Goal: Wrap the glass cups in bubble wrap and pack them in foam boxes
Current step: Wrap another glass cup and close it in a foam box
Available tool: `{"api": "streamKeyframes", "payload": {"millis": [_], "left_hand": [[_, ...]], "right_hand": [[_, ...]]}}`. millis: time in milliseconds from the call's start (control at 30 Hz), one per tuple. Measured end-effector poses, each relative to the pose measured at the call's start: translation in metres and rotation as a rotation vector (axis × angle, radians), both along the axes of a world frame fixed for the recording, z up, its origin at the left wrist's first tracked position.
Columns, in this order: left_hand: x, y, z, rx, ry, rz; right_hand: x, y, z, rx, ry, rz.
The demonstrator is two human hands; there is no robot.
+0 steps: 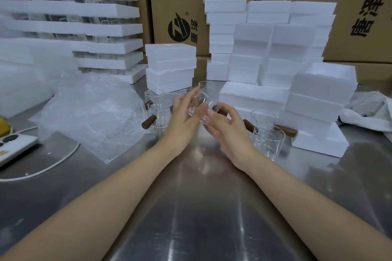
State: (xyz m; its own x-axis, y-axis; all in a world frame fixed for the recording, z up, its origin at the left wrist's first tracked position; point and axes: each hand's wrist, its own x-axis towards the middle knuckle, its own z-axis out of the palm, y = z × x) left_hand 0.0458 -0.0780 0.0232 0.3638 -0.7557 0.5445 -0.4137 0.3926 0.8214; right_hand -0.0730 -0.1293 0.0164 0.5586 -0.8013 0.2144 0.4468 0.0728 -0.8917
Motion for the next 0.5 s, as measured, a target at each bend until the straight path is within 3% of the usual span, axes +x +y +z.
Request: {"api": "streamKeyframes", "payload": {"millis": [100,167,233,300,333,433,500], "left_hand": [[0.002,0.007,0.008,-0.092,-0.305,0.048],[0.011,0.013,0.019,-0.138,-0.501,0.299],[0.026,0.021,0.031,-0.099,-0.670,0.679],[0.046,0.031,0.041,0.170,-0.700,0.928],[0.056,0.036,0.043,0.411,-0.690,0.980],[0.074,0.049,0.043,1.199,-0.757,0.902],[0.083,0.053,0.037,1.405,-0.812,0.800]], "right_hand": [[-0.001,0.002,0.001,0.092,-0.062,0.144],[0.000,0.003,0.003,0.136,-0.084,0.177],[0.000,0.002,0.005,0.175,-0.106,0.176],[-0.001,0.001,0.006,0.198,-0.119,0.180],[-0.001,0.001,0.005,0.208,-0.124,0.187],[-0.003,-0.003,0.003,0.217,-0.154,0.205],[-0.004,-0.004,0.004,0.207,-0.146,0.192]]}}
